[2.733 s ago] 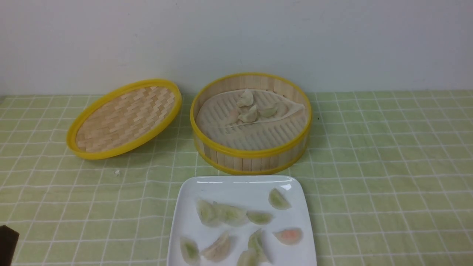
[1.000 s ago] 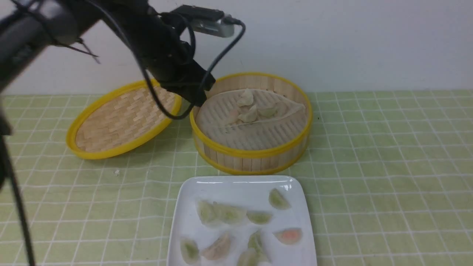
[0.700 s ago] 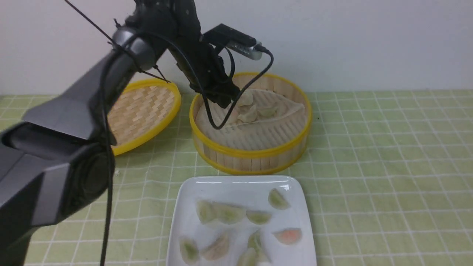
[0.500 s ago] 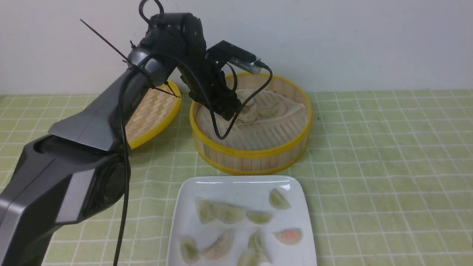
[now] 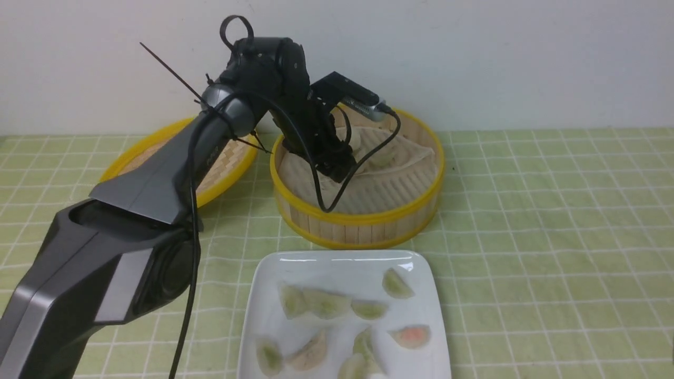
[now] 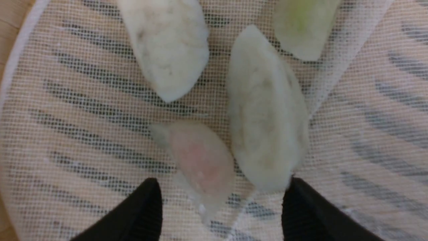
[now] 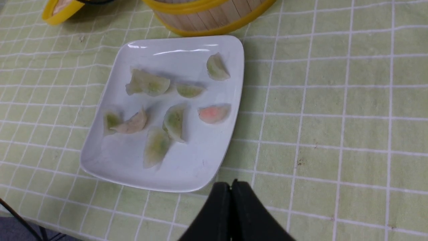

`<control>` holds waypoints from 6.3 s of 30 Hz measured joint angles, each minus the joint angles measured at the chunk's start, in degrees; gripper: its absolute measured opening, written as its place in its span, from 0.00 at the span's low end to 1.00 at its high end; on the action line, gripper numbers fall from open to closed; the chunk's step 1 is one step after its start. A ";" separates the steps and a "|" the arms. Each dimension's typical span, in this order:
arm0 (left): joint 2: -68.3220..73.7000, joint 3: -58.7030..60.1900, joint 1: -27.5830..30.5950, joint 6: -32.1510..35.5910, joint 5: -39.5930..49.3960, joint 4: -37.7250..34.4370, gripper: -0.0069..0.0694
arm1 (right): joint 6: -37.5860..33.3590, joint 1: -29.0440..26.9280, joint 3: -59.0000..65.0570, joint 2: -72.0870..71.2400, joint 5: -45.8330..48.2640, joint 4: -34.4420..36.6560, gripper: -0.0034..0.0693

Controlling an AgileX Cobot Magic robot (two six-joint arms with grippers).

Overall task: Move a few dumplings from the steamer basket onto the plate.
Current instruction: Use the left arm to grab a dumpling from the steamer, then use the left arm to put the dumpling into the plate, then use the right arm to grab a dumpling from inside the steamer

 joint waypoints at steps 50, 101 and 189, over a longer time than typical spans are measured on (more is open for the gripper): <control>-59.16 89.24 -3.92 -4.99 -15.11 -8.67 0.29 | -1.29 0.00 0.00 0.00 1.59 0.55 0.03; -118.88 98.01 -3.92 -18.86 -13.91 -6.92 0.08 | -9.16 13.11 -74.79 88.87 -5.38 -10.74 0.33; -121.31 98.29 -3.92 -31.05 -4.28 10.43 0.08 | -3.79 17.58 -115.37 120.03 3.68 -18.05 0.30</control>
